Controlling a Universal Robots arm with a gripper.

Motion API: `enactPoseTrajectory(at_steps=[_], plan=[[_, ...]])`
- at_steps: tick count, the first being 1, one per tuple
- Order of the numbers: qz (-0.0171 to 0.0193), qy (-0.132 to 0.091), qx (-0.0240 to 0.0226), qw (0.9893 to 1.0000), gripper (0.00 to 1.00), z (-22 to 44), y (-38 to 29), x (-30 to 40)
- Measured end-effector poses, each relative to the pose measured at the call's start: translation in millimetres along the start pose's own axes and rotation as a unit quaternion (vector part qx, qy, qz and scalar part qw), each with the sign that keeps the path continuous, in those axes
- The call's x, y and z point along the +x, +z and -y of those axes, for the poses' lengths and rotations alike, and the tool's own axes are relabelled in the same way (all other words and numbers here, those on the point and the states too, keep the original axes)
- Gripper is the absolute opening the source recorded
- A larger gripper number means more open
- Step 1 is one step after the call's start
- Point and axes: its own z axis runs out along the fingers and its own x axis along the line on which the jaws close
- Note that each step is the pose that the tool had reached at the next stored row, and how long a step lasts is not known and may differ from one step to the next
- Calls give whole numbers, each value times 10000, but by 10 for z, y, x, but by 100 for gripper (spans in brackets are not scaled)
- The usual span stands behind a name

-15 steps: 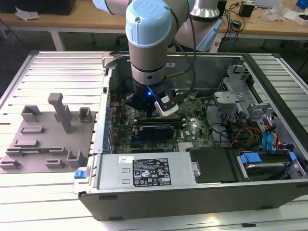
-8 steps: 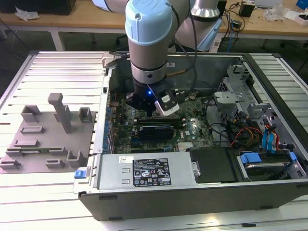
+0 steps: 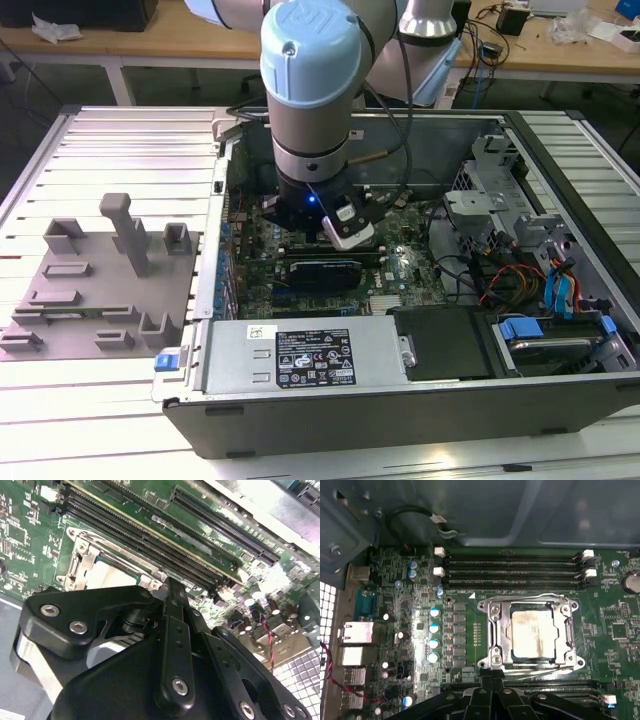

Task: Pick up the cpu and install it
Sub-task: 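Install the second cpu locking lever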

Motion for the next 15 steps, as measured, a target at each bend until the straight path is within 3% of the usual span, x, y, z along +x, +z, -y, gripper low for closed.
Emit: enactPoseTrajectory(at_steps=[1,3,5,7,15], plan=[[2,12,-38,10000,11,4,2,0],[11,58,-166,9998,11,16,14,-4],[15,81,-225,9997,11,22,21,-6],[21,106,-243,9996,11,35,23,-8],[14,218,-237,9995,11,118,10,-75]])
